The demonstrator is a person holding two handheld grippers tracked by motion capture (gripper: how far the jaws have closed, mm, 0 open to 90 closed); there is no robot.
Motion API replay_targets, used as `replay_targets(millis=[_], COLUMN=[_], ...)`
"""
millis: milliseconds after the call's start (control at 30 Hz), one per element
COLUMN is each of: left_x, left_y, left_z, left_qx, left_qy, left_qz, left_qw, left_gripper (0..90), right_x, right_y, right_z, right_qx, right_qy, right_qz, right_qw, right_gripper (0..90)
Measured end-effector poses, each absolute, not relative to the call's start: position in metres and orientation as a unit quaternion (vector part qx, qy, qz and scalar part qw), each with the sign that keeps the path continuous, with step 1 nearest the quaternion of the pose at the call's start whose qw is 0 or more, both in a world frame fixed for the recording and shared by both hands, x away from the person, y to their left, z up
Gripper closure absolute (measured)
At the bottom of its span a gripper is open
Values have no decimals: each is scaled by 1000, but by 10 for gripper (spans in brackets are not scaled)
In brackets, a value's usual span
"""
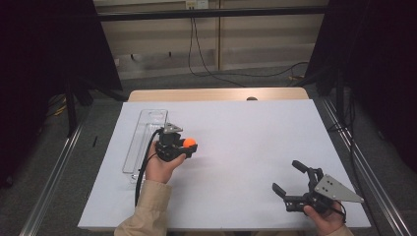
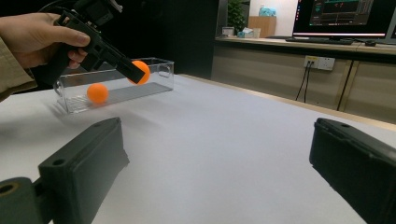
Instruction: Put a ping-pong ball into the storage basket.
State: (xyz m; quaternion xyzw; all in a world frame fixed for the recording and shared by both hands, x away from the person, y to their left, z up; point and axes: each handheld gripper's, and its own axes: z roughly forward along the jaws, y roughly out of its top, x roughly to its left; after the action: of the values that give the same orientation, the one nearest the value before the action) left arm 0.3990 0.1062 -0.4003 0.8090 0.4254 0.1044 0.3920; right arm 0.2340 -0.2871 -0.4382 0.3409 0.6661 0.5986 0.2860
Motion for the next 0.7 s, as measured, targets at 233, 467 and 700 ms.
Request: replay_targets(millis=[233, 467, 700], left_x=[400, 400, 401], left_y=[109, 114, 117], left_z=[-399, -397, -396], left_qx=[809, 809, 809], left_qy=[426, 429, 429], left_qz=[102, 102, 100], left_qw=[392, 390, 388], left_gripper=[508, 508, 508], right_x=[234, 234, 234], right_y=[-287, -287, -287], right_z=[-438, -438, -438], right_qx=[340, 341, 341], right_qy=[666, 666, 666], right_qz=[599, 599, 599], right_qw=[285, 285, 285], right_gripper=[28, 28, 28])
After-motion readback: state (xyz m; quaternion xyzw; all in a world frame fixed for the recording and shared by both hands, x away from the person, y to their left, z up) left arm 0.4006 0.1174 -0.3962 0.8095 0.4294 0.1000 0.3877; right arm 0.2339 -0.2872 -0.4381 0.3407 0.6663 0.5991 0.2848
